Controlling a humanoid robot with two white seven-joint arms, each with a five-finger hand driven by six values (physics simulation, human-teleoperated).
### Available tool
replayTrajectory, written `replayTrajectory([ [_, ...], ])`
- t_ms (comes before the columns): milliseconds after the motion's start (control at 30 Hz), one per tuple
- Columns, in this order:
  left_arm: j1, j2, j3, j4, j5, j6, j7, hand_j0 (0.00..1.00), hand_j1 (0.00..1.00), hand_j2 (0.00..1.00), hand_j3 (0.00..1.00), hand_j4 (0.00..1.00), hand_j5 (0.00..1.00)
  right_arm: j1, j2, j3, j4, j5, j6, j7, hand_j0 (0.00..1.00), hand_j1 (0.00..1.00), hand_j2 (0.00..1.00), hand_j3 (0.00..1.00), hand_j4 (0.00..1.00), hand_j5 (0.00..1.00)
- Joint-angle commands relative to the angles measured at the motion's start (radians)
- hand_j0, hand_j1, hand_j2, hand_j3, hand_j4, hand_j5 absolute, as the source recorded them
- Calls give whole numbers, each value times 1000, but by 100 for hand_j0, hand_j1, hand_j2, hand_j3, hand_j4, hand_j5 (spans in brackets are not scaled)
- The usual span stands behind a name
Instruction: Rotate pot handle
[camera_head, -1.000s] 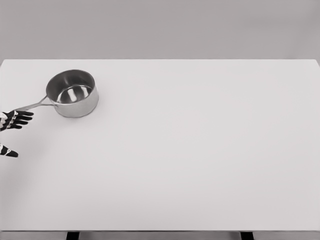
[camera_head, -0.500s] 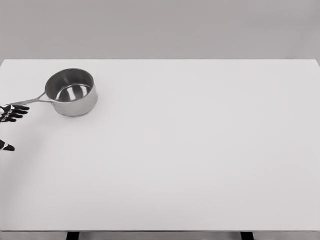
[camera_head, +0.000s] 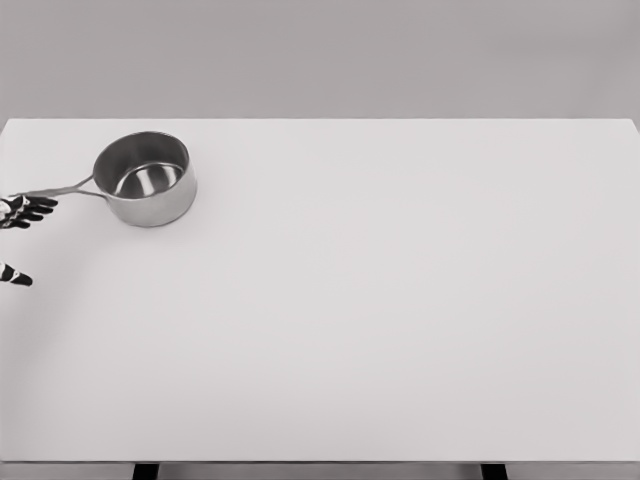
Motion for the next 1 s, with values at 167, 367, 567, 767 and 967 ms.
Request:
replayTrajectory([
  [167, -52, -62, -4, 61, -77, 0, 0, 100, 100, 100, 100, 100, 100, 0, 0, 0, 0, 0, 1, 0, 100, 100, 100, 100, 100, 100],
  [367, -87, -90, -9, 91, -103, 0, 0, 100, 100, 100, 100, 100, 100, 0, 0, -1, 0, 0, 0, 0, 100, 100, 100, 100, 100, 100],
  [567, -87, -91, -3, 89, -103, -2, 0, 100, 100, 100, 100, 100, 100, 0, 0, 0, 0, 0, 0, 0, 100, 100, 100, 100, 100, 100],
  [767, -49, -22, 20, -43, -28, -60, 0, 100, 100, 100, 100, 100, 100, 0, 0, 0, 0, 0, 0, 0, 100, 100, 100, 100, 100, 100],
  [967, 52, 16, 77, -118, 28, -127, 0, 100, 100, 100, 100, 100, 100, 0, 0, 0, 0, 0, 0, 0, 100, 100, 100, 100, 100, 100],
])
